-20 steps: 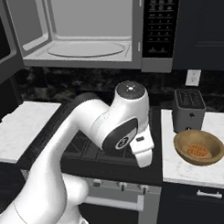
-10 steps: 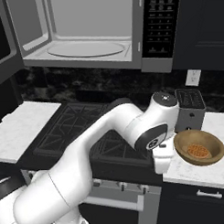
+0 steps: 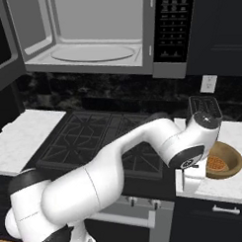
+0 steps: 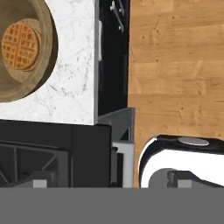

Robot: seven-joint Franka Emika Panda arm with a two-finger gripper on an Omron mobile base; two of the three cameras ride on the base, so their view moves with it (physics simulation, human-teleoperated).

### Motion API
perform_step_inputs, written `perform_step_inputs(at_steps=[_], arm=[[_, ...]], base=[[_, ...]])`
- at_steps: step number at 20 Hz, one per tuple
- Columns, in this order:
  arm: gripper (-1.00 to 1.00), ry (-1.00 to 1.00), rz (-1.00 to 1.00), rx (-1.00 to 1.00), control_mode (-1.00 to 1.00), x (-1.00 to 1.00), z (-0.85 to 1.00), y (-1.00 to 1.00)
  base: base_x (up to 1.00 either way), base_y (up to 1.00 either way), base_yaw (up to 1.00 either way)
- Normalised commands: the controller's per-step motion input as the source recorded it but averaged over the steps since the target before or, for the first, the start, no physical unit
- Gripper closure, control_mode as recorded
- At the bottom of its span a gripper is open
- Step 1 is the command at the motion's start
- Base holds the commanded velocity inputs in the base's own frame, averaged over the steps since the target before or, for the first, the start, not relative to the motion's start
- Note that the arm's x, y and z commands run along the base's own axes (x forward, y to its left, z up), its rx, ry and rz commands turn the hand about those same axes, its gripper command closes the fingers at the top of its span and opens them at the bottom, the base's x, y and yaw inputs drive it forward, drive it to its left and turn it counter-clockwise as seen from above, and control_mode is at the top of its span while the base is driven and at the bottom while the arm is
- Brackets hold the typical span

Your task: Open the microwave, place the bowl with waffle inside the microwave, then close the microwave door and turn it on.

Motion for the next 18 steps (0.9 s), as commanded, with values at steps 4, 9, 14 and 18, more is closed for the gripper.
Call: perform_step_inputs(at_steps=[4,9,14,18], arm=[[-1.0,0.0,-0.02,0.0,-1.0,0.48,-0.27,-0.21],[-1.0,-0.03,-0.03,0.0,-1.0,0.13,-0.37,-0.36],[-1.0,-0.11,-0.02,0.01,-1.0,0.24,-0.08,-0.36],[-1.0,-0.03,-0.02,0.0,-1.0,0.38,-0.21,-0.35]], base=[[0.0,0.0,0.0],[0.0,0.0,0.0],[0.0,0.0,0.0],[0.0,0.0,0.0]])
